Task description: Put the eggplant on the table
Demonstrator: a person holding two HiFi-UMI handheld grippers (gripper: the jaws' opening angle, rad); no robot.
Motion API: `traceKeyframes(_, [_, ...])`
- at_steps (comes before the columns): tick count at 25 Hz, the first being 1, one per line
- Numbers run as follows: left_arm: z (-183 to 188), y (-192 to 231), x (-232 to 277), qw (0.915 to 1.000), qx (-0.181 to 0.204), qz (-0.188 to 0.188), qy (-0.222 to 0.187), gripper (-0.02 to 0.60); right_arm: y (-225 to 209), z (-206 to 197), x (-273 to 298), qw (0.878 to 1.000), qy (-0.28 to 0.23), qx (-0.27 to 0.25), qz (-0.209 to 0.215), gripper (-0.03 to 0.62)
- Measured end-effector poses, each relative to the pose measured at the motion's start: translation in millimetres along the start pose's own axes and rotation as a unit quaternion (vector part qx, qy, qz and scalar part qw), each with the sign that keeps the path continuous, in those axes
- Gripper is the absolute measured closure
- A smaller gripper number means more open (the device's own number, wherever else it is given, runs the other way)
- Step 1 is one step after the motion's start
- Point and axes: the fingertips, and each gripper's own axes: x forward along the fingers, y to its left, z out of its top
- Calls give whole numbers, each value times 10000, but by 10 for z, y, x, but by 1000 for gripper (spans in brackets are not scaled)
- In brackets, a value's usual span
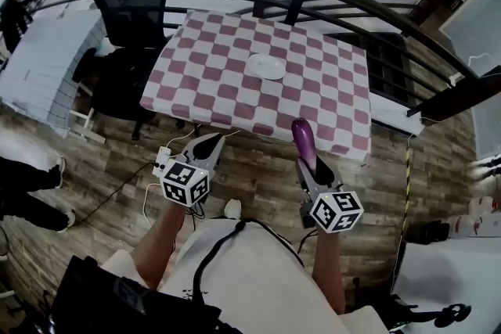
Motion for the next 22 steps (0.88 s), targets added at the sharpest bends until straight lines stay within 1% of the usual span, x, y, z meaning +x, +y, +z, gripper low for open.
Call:
traceKeyframes(5, [83,195,103,9999,-27,-106,14,577,28,38,175,10000,31,33,-71,419])
traceKeyframes(10, [96,312,104,9999,11,-115,31,577,21,91,273,9998,87,3,-159,419])
traceKeyframes(15, [76,412,115,9997,-230,-92,-34,577,-22,145,321,9998,94,12,-187,419])
traceKeyframes(22, [91,492,144,9998,-175,73,-35,577,-83,177,552,9999,155,-31,1,419])
